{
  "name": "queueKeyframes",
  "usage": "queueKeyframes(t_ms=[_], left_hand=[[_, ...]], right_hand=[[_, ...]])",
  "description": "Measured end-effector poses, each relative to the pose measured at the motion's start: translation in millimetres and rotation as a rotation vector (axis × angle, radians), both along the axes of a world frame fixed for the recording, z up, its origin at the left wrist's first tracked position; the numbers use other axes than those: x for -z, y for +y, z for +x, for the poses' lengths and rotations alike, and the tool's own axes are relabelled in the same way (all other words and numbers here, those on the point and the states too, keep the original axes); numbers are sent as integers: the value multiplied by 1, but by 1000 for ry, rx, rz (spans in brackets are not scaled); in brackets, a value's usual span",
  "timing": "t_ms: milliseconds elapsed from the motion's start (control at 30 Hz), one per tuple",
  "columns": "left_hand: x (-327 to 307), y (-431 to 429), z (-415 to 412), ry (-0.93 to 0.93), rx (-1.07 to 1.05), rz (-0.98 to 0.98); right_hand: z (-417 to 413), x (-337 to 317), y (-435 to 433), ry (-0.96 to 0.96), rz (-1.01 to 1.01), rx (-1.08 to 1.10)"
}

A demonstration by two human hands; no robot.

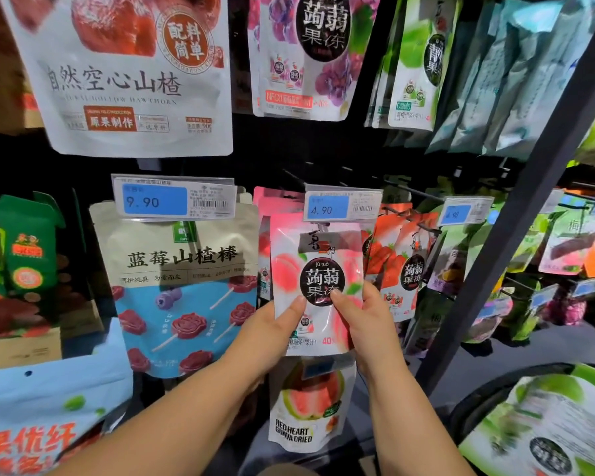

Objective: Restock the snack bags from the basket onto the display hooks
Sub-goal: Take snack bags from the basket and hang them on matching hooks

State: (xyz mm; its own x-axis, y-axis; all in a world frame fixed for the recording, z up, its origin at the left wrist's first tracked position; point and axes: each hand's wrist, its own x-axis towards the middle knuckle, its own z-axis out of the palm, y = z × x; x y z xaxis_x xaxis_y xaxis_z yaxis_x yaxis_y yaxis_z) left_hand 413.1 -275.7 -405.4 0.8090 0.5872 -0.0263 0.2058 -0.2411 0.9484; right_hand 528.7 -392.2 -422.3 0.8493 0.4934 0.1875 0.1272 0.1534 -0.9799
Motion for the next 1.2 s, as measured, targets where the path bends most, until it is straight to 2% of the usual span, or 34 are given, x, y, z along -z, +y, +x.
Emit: queueKeyframes(t_ms=[300, 533, 767, 933, 1033, 1200], left_hand=[[19, 21, 20, 82, -41, 64], [20, 21, 36, 72, -165, -3], [34, 21, 45, 16, -208, -219], [45, 18, 47, 37, -179, -511], [47, 13, 46, 33, -190, -594], [43, -6, 39, 25, -104, -705]], right_hand=[[8, -2, 21, -84, -96, 87], [19, -4, 35, -109, -150, 109], [21, 2, 41, -132, -230, 181], [14, 5, 31, -73, -271, 235], [5, 3, 22, -51, -254, 288], [-16, -19, -7, -158, -359, 346]])
